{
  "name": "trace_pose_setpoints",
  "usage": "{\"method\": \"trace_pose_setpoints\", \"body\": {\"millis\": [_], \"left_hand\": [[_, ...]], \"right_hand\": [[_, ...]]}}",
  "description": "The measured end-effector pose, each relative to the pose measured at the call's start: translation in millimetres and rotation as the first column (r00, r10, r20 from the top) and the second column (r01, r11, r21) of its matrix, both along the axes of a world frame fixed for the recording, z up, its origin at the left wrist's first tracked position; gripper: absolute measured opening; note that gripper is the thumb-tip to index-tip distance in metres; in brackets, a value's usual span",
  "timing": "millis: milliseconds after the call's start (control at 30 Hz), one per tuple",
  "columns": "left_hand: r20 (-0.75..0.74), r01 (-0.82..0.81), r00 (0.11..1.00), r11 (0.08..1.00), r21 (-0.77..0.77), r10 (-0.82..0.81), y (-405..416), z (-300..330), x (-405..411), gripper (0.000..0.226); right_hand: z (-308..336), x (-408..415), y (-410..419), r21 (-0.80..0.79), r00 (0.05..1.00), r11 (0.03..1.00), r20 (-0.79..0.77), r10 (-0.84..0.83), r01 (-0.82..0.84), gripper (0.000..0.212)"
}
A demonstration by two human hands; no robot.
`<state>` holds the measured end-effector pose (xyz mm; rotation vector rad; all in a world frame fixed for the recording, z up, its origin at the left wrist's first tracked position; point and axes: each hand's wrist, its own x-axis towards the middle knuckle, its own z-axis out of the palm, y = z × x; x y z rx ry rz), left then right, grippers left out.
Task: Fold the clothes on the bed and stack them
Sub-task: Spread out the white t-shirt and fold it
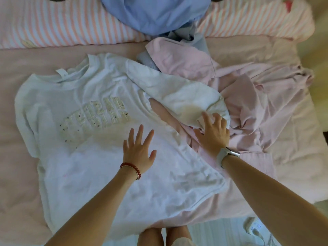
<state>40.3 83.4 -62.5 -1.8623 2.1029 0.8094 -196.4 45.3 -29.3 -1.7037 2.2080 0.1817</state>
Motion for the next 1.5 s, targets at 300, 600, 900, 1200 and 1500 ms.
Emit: {"method": "trace_pose_setpoints", "body": {"millis": [300,600,900,1200,1500], "left_hand": [[0.061,0.019,0.998,0.974,0.227,-0.034,-60.3,-33.5,-30.4,0.062],[-0.457,-0.532,0.119,0.445,0.72,0.881,-90.5,59.3,4.2,0.024],[-0.359,-0.503,-0.148,0.242,0.83,0.922,-13.0,105.2,148.1,0.05],[-0.242,-0.716,0.217,0.323,0.619,0.946,53.8,26.0,172.1,0.019],[-0.424,-0.682,0.529,0.666,0.302,0.735,9.6,-6.4,129.0,0.023]], "right_hand": [[-16.7,-35.7,-21.8,-0.198,0.924,0.923,0.269,-0.273,0.331,0.028],[86.3,9.6,-61.0,-0.237,0.543,0.897,0.84,-0.004,0.373,0.029],[101.0,167.0,28.1,0.099,0.313,0.766,0.94,0.138,-0.635,0.029],[16.1,192.3,53.5,0.305,0.711,0.929,0.7,-0.069,-0.21,0.032],[-31.8,177.8,23.0,0.282,0.594,0.824,0.584,-0.553,0.491,0.03]]}}
